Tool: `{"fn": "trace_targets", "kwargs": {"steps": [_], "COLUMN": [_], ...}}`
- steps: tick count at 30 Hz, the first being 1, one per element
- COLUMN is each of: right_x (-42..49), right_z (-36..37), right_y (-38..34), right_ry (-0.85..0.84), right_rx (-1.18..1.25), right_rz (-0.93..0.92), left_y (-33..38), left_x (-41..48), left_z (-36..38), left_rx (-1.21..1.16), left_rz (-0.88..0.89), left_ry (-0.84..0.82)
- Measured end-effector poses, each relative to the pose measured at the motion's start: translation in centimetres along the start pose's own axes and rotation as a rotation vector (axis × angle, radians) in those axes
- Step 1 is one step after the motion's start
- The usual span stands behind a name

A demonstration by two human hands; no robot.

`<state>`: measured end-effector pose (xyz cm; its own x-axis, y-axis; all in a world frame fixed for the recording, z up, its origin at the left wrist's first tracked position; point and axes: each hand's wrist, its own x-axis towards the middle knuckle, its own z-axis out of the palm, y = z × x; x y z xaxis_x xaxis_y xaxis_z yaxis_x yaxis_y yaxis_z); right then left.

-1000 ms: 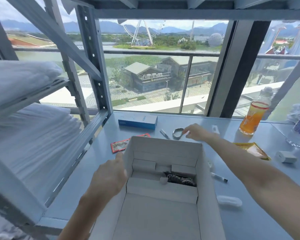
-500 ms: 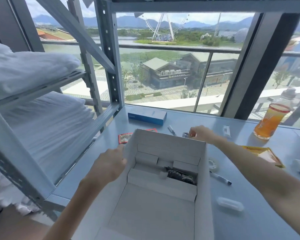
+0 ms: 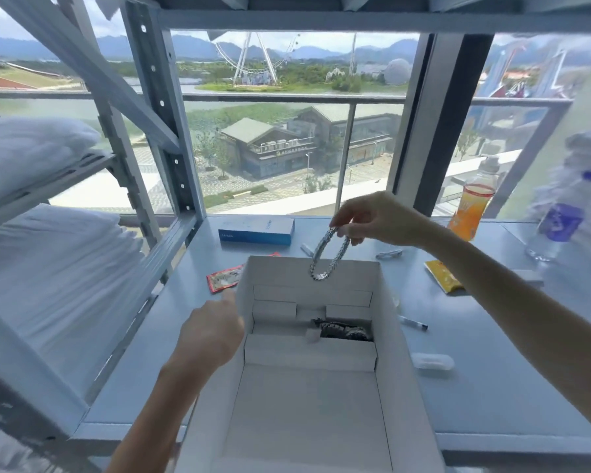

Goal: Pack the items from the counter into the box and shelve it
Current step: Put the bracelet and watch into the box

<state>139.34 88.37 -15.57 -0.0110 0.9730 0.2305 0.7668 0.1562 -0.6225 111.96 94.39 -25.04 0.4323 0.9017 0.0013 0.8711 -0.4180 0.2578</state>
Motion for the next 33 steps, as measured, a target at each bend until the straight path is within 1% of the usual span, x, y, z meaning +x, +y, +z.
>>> {"fn": "trace_targets", "kwargs": {"steps": [3,5,6,9,11,13,16,18,21,23,26,28,30,31,33], "right_x": [-0.1,-0.2,-0.3,-0.5,-0.7,-0.9,-1.1,-1.1,-1.1,-1.0,-1.2,-1.5,-1.7,-1.8,-2.0], "right_z": [3.2,4.9,5.4,6.0,6.0,6.3,6.6,6.7,6.8,6.9,7.1,7.2,7.2,7.2,7.2], "right_y": [0.4,1.3,1.7,2.7,3.1,3.4,3.6,3.3,3.0,3.0,3.3,3.4,3.4,3.4,3.3], "right_ry": [-0.147,-0.199,-0.211,-0.265,-0.317,-0.394,-0.540,-0.589,-0.662,-0.674,-0.644,-0.569,-0.456,-0.443,-0.531], "right_rx": [-0.205,-0.268,-0.262,-0.114,-0.114,-0.256,-0.570,-0.668,-0.742,-0.817,-0.924,-0.940,-0.898,-0.865,-0.826], "right_rz": [0.023,0.071,0.090,0.139,0.174,0.175,0.167,0.193,0.198,0.196,0.182,0.102,-0.019,-0.054,-0.058], "left_y": [0.0,0.0,0.0,0.0,0.0,0.0,0.0,-0.1,-0.1,-0.1,-0.2,-0.3,-0.3,-0.4,-0.5], "left_x": [0.0,0.0,-0.1,-0.2,-0.2,-0.2,-0.2,-0.1,0.0,0.0,0.1,0.2,0.3,0.4,0.4], "left_z": [0.0,-0.1,-0.1,-0.3,-0.4,-0.4,-0.3,-0.3,-0.2,-0.1,0.1,0.2,0.4,0.5,0.7], "left_rx": [-0.002,-0.011,-0.016,-0.028,-0.034,-0.041,-0.052,-0.049,-0.050,-0.046,-0.045,-0.042,-0.037,-0.035,-0.029], "left_rz": [0.014,0.018,0.021,0.020,0.017,0.014,0.012,0.014,0.017,0.019,0.017,0.020,0.023,0.023,0.020], "left_ry": [-0.002,-0.003,-0.004,-0.015,-0.018,-0.020,-0.021,-0.022,-0.013,0.000,0.014,0.021,0.031,0.037,0.040]}}
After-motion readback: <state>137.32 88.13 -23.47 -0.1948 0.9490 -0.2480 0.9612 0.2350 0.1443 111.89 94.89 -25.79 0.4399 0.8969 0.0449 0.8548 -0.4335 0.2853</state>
